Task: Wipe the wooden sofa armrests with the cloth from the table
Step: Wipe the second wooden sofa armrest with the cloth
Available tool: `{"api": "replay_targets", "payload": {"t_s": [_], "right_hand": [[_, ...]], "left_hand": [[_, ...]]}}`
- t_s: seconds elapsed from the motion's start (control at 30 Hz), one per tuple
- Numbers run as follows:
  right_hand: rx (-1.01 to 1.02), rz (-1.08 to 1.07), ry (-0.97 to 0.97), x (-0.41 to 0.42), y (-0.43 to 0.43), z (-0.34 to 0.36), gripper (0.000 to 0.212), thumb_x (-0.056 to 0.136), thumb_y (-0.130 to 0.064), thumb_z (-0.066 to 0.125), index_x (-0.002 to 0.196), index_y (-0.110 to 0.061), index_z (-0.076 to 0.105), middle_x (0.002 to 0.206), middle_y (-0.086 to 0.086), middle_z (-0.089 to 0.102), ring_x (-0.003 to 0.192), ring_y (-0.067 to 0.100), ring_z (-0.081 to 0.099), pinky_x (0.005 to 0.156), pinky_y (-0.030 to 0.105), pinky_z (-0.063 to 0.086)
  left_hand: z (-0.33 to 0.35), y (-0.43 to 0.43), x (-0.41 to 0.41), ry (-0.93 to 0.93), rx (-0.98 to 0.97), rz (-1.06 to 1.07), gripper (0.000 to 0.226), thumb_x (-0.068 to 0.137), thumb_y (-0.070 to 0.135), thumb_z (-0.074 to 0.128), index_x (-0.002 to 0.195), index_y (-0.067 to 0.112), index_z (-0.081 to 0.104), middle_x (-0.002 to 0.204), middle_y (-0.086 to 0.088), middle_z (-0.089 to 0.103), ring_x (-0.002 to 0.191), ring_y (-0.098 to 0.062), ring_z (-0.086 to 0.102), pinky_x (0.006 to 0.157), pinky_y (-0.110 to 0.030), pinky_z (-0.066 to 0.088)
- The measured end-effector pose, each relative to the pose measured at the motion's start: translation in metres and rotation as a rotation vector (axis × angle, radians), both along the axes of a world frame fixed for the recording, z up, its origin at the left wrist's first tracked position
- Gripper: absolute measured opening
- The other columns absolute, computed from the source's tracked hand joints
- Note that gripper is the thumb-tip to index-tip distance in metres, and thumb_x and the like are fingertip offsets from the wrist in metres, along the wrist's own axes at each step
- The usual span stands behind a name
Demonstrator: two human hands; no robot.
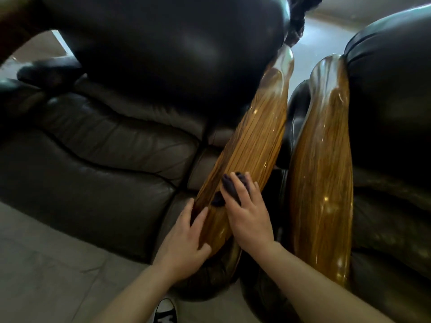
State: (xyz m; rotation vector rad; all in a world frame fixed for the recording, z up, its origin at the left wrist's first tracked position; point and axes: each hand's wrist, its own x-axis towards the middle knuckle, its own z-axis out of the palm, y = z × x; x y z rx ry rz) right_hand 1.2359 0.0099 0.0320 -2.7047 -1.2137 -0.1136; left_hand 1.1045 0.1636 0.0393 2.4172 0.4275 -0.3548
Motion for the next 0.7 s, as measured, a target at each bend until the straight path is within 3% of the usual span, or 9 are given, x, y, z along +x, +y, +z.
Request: {"api": "replay_targets", "payload": {"t_s": [0.13,0.23,0.3,0.37,0.53,0.6,0.7], "right_hand": [[-0.133,0.243,-0.078,0.031,-0.009,0.01,0.057,0.097,-0.038,0.051,0.151,-0.03,0.036,0.164,0.006,0.022,0.154,0.035,0.011,0.122,0.058,0.017],[-0.102,0.081,-0.091,0.065,0.01,0.025,0.047,0.101,-0.038,0.04,0.147,-0.032,0.043,0.163,0.006,0.029,0.153,0.033,0.018,0.123,0.055,0.015],[-0.029,-0.058,-0.055,0.065,0.023,0.027,0.045,0.103,-0.035,0.042,0.147,-0.029,0.046,0.163,0.006,0.029,0.153,0.034,0.016,0.124,0.053,0.013],[-0.015,-0.06,-0.047,0.046,0.027,0.021,0.045,0.102,-0.032,0.045,0.147,-0.026,0.047,0.163,0.007,0.028,0.153,0.036,0.014,0.123,0.054,0.013],[-0.207,0.463,-0.095,0.034,0.012,0.02,0.049,0.1,-0.039,0.04,0.148,-0.031,0.044,0.163,0.006,0.029,0.152,0.036,0.019,0.123,0.056,0.014],[-0.227,0.383,-0.111,0.05,0.024,0.029,0.047,0.101,-0.041,0.036,0.147,-0.035,0.045,0.163,0.004,0.029,0.152,0.034,0.02,0.123,0.054,0.012],[-0.113,0.095,-0.027,0.043,0.04,0.032,0.044,0.103,-0.037,0.039,0.146,-0.034,0.047,0.164,0.004,0.027,0.154,0.033,0.014,0.124,0.053,0.009]], "left_hand": [[-0.011,-0.016,-0.012,-0.013,0.237,-0.117,0.091,0.082,0.06,0.039,0.152,0.034,-0.013,0.157,0.003,-0.036,0.144,-0.017,-0.033,0.122,-0.043,0.008],[-0.018,-0.026,-0.019,-0.047,0.336,-0.12,0.092,0.082,0.062,0.036,0.154,0.028,-0.009,0.16,-0.002,-0.029,0.144,-0.019,-0.034,0.121,-0.043,0.004],[-0.02,-0.03,-0.02,-0.057,0.365,-0.124,0.092,0.082,0.062,0.036,0.155,0.024,-0.006,0.162,-0.008,-0.022,0.145,-0.023,-0.031,0.122,-0.045,0.005],[-0.021,-0.032,-0.022,-0.052,0.37,-0.127,0.092,0.081,0.061,0.036,0.156,0.022,-0.003,0.163,-0.01,-0.019,0.146,-0.024,-0.029,0.122,-0.045,0.005],[-0.021,-0.033,-0.027,-0.087,0.295,-0.101,0.091,0.08,0.062,0.039,0.155,0.027,0.0,0.164,-0.005,-0.017,0.145,-0.019,-0.03,0.12,-0.04,0.0],[-0.022,-0.033,-0.029,-0.113,0.26,-0.068,0.089,0.081,0.062,0.04,0.156,0.03,0.006,0.164,-0.001,-0.015,0.146,-0.015,-0.028,0.121,-0.039,0.003],[-0.025,-0.031,-0.033,-0.15,0.209,-0.02,0.083,0.082,0.062,0.041,0.155,0.033,0.014,0.165,0.006,-0.012,0.146,-0.009,-0.025,0.119,-0.033,0.003]]}}
